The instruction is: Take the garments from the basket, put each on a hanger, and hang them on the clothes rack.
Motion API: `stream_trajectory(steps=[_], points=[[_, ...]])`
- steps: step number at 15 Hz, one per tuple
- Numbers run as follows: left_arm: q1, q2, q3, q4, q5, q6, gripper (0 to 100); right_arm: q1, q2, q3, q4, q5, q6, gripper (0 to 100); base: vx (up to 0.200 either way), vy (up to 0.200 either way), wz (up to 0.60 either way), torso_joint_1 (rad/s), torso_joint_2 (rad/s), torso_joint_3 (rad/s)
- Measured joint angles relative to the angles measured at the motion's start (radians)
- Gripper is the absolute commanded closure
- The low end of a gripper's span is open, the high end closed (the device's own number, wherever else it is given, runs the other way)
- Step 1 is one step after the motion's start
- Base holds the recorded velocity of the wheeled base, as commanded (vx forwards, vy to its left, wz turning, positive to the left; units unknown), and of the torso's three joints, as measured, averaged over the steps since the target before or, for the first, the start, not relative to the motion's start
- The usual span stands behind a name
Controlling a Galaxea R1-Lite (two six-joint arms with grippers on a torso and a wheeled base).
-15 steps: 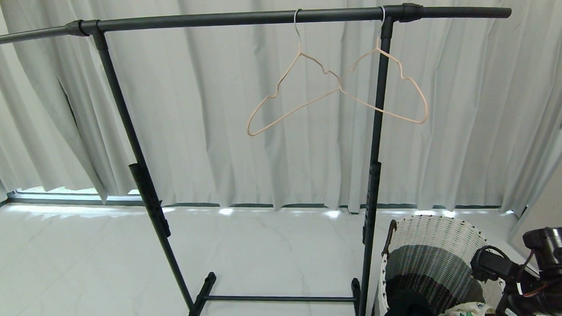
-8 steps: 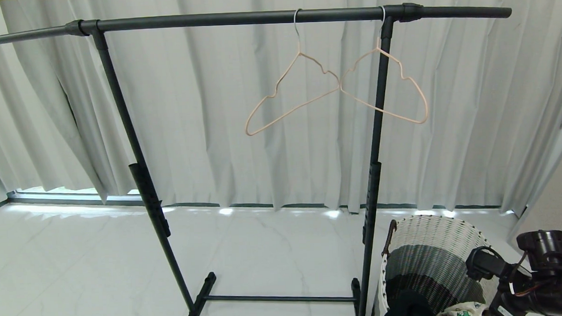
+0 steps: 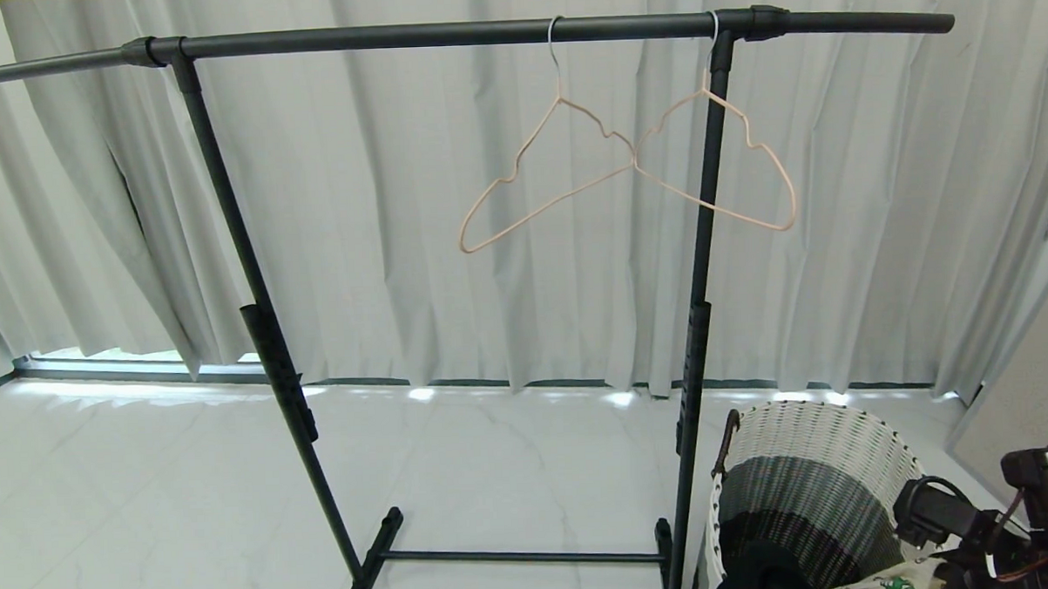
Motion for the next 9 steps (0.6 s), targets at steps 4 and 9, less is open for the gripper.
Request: stream_trajectory(steps=[4, 9], points=[[0.000, 0.000, 0.000, 0.000, 0.000, 0.000, 0, 0.000, -0.228, 0.075, 0.060, 0.000, 0.040, 100, 0.000, 0.000, 0.00, 0.000, 0.00, 0.000], [0.000, 0.000, 0.000, 0.000, 0.000, 0.000, 0, -0.004, -0.527, -0.294, 0.814, -0.007, 0.047, 100, 0.000, 0.000, 0.00, 0.000, 0.00, 0.000]])
